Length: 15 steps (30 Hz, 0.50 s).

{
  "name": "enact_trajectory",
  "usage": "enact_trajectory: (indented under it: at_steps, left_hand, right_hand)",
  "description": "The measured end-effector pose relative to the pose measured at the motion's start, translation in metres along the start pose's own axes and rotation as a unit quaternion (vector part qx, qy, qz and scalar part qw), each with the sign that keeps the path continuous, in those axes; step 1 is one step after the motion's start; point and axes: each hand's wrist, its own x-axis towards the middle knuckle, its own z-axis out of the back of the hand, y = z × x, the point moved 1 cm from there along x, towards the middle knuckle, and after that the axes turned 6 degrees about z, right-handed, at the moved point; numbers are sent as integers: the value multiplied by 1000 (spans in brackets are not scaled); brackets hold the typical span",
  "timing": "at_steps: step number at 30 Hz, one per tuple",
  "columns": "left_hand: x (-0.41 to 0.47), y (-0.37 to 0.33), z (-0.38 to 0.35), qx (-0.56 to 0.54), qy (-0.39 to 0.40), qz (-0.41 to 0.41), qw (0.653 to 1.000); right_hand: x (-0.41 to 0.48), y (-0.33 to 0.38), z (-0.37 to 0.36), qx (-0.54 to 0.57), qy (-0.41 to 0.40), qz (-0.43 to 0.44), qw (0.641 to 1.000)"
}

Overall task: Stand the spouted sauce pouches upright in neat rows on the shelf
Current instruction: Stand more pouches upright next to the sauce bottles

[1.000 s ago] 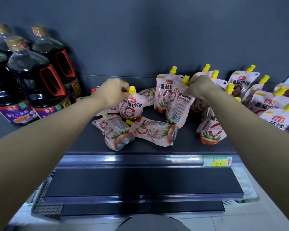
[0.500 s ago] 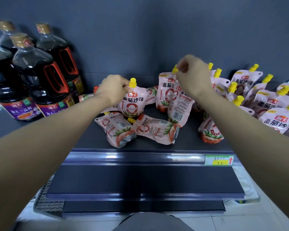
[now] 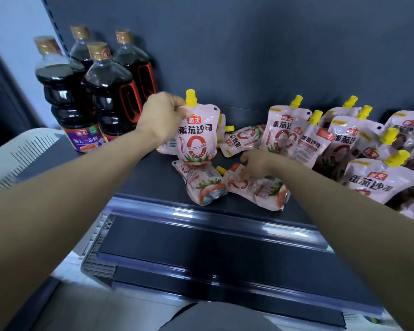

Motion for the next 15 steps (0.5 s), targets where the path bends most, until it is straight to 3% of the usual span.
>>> enact_trajectory:
  at_steps: [8,15]
  left_hand:
    - [-11,29,26,26,-22,38,999]
    - [-21,45,33,77,5,77,994]
  right_hand:
    - [17,3,-9,5,-27,-42,999]
    - [21,9,-1,19,-77,-83,993]
